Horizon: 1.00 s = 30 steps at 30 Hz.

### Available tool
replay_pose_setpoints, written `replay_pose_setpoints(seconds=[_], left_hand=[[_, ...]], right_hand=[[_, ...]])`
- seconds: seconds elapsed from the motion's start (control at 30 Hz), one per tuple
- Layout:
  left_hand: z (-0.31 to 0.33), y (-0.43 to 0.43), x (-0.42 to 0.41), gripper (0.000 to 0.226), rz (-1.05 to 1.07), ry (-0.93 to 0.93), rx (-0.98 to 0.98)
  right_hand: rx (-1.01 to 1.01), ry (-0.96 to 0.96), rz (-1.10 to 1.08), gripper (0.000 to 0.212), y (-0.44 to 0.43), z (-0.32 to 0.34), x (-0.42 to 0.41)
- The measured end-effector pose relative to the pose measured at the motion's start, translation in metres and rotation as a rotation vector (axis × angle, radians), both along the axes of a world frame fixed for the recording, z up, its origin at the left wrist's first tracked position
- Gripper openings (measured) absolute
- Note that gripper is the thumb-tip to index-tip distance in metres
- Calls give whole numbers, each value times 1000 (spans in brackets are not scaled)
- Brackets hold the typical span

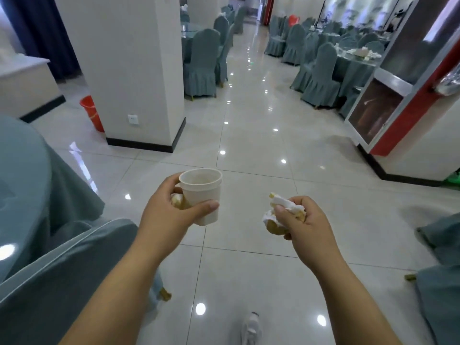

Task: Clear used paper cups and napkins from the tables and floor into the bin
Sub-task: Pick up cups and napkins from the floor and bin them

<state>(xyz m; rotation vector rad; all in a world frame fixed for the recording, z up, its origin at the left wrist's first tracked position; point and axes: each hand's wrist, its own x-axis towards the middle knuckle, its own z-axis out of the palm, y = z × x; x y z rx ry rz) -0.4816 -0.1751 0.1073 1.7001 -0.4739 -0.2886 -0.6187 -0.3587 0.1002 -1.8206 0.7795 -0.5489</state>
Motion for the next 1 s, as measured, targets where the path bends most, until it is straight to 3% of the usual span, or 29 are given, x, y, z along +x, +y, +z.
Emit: replay_pose_setpoints(seconds=[0.2,0.4,0.63,1.0], left_hand=[[-8,-84,81,44,151,30,1],[-5,-122,158,52,365,49,30],[-21,-114,259,52,654,87,29],[-15,-85,496,50,821,112,-63]], right_hand=[[40,-6,154,10,-105,-7,113],[29,22,358,10,-168,7,242],[26,28,578,13,-165,0,396],[-48,36,725,12,-134,15,654]])
